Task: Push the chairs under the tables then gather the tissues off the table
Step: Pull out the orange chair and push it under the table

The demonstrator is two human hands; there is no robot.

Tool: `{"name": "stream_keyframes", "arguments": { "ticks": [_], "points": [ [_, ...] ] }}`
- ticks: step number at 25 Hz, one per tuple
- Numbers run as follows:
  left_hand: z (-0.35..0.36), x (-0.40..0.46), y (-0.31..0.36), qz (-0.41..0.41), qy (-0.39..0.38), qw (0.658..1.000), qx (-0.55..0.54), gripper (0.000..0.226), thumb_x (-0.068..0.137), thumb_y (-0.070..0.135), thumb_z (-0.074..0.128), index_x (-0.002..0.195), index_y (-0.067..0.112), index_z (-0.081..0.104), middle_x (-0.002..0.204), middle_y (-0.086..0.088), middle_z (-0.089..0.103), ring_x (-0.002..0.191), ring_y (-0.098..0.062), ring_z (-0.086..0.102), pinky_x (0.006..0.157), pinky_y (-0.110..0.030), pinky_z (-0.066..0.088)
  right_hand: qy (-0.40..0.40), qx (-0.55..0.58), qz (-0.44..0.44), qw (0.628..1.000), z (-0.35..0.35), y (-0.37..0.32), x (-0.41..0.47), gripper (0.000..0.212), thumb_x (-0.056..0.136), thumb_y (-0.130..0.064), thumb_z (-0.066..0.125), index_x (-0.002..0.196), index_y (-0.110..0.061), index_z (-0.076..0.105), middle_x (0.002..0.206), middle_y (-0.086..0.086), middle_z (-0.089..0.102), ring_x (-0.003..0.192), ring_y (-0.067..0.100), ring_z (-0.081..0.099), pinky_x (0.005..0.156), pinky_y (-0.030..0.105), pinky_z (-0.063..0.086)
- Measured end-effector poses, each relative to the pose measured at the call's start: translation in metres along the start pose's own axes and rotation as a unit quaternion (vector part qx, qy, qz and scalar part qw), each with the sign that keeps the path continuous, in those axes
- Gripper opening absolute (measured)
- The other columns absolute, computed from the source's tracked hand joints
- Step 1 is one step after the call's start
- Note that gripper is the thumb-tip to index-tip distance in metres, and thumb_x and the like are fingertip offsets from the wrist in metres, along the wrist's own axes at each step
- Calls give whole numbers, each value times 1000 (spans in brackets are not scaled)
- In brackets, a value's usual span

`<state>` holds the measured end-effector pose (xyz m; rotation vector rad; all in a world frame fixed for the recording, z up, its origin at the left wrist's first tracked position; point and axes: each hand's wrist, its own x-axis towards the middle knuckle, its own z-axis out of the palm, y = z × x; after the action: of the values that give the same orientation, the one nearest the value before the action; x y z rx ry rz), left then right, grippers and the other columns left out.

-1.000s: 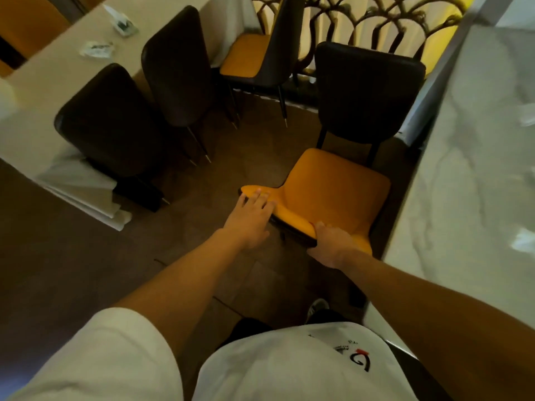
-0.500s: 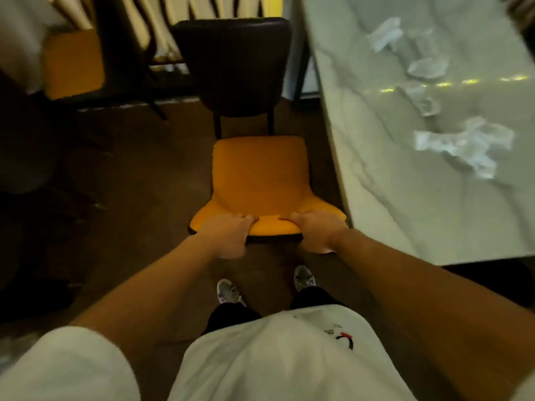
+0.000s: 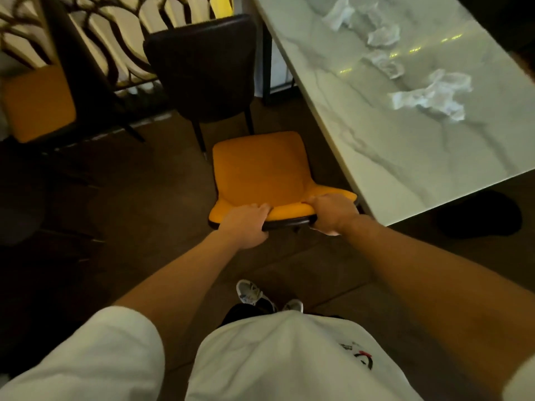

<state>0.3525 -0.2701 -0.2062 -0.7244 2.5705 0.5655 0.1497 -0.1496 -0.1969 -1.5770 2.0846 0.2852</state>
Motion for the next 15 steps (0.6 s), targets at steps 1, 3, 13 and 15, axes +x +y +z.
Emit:
{"name": "stream_keyframes", "arguments": {
  "ticks": [1,3,13,15],
  "points": [
    [3,-4,-1,4,5,1000,5,60,92,43,64,144,27,38,111,0,59,93,-19,59,70,-35,54,11,8,7,1000,8,-2,-7,34,88,-34,70,120,-34,60,103,-2,67,90,22,63,67,35,48],
    [10,-11,0,3,13,1000,18,61,90,44,64,143,27,39,115,1,59,100,-21,58,76,-37,53,33,25,18,999,22,-7,-20,32,88,-31,69,119,-32,59,101,-2,66,88,23,62,65,33,42],
    [16,-30,-17,58,7,996,60,61,89,37,69,142,28,42,128,1,58,115,-22,56,94,-41,50,53,70,81,993,55,-52,-53,39,88,-46,73,119,-28,58,107,-1,65,96,22,62,85,41,53],
    [12,-27,-25,80,-11,995,65,65,89,45,69,144,28,40,129,1,58,113,-21,57,91,-41,52,65,70,93,991,54,-58,-53,39,88,-47,74,118,-27,58,107,-1,65,95,22,62,85,40,53]
  ]
}}
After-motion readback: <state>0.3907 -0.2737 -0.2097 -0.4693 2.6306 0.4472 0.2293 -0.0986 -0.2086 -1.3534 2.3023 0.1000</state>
